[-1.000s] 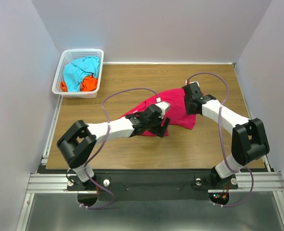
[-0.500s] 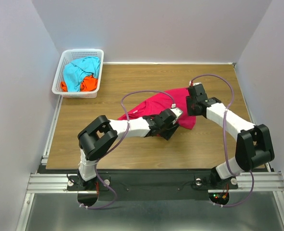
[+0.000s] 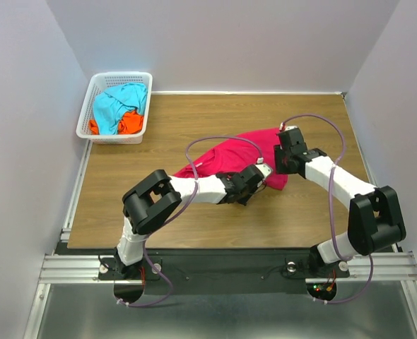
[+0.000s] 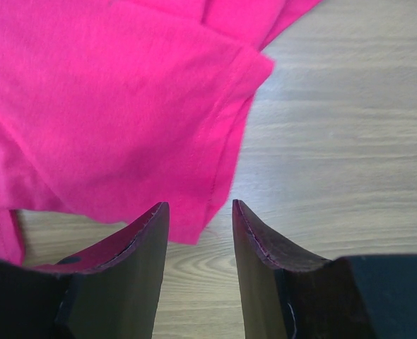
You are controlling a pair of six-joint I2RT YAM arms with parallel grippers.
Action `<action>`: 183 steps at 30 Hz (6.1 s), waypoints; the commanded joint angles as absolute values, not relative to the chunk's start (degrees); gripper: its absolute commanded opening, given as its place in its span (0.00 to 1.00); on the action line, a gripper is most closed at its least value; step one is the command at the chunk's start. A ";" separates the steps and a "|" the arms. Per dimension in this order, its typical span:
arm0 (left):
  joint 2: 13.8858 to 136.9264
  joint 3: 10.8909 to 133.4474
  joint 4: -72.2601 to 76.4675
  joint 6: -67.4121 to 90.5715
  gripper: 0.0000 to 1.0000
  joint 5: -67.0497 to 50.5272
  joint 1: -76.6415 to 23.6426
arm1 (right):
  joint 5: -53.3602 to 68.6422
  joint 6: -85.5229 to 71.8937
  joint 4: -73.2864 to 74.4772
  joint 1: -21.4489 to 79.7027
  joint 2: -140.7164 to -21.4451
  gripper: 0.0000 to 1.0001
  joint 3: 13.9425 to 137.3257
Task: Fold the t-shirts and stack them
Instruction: Flatten the tshirt out
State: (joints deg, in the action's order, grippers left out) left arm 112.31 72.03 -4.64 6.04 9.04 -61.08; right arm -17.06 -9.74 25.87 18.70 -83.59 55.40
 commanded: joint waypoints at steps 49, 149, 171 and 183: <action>67.60 47.20 -9.84 10.02 0.00 3.60 -58.36 | -4.12 -5.36 20.57 16.70 -111.19 0.43 115.41; 52.21 54.84 -22.33 6.24 0.00 8.79 -34.01 | 2.02 -23.90 31.11 7.20 -83.05 0.49 46.23; 50.54 53.17 -21.00 4.13 0.00 10.37 -34.01 | -11.51 -27.69 29.79 13.80 -91.76 0.01 48.24; 57.64 63.53 -17.41 0.36 0.00 17.31 -32.96 | -25.03 -16.54 36.65 13.71 -86.83 0.01 77.75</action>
State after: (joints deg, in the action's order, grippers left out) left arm 54.61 57.28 -23.11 3.16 13.32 -33.89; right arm -16.71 -22.22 37.36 13.52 -89.01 66.11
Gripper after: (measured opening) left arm 0.033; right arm 0.035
